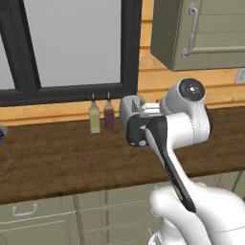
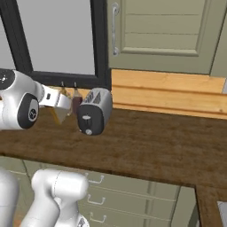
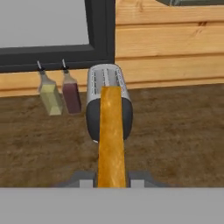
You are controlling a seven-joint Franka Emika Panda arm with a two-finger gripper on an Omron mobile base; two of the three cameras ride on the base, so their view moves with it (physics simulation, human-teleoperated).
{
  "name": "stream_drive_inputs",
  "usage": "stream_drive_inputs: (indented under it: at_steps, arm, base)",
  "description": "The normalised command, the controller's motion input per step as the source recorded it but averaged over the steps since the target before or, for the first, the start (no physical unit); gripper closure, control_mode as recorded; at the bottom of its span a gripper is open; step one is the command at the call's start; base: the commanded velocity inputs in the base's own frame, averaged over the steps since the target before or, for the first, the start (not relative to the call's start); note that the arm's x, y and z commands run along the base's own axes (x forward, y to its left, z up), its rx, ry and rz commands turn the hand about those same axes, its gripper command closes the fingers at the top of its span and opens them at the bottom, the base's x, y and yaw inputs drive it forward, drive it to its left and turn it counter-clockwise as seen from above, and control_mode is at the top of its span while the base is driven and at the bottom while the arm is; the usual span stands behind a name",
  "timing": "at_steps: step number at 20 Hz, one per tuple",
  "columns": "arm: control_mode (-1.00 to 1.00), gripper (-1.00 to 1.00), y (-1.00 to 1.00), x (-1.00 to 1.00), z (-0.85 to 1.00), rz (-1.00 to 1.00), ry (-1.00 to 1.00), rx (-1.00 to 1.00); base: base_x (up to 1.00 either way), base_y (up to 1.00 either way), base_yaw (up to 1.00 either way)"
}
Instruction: Start the toaster. Once the lever pops up, take the bread to the plate on the dining counter.
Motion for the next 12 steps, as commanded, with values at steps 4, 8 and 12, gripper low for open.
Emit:
stream_drive_inputs:
  at_steps: [4,8,12]
  arm:
    - [1.0,1.0,0.0,0.0,0.0,0.0,0.0,0.0]
    - [1.0,1.0,0.0,0.0,0.0,0.0,0.0,0.0]
    - [1.0,1.0,0.0,0.0,0.0,0.0,0.0,0.0]
  base:
    - [-0.31,0.0,0.7]
    - [-0.42,0.0,0.99]
    - [-0.32,0.0,1.0]
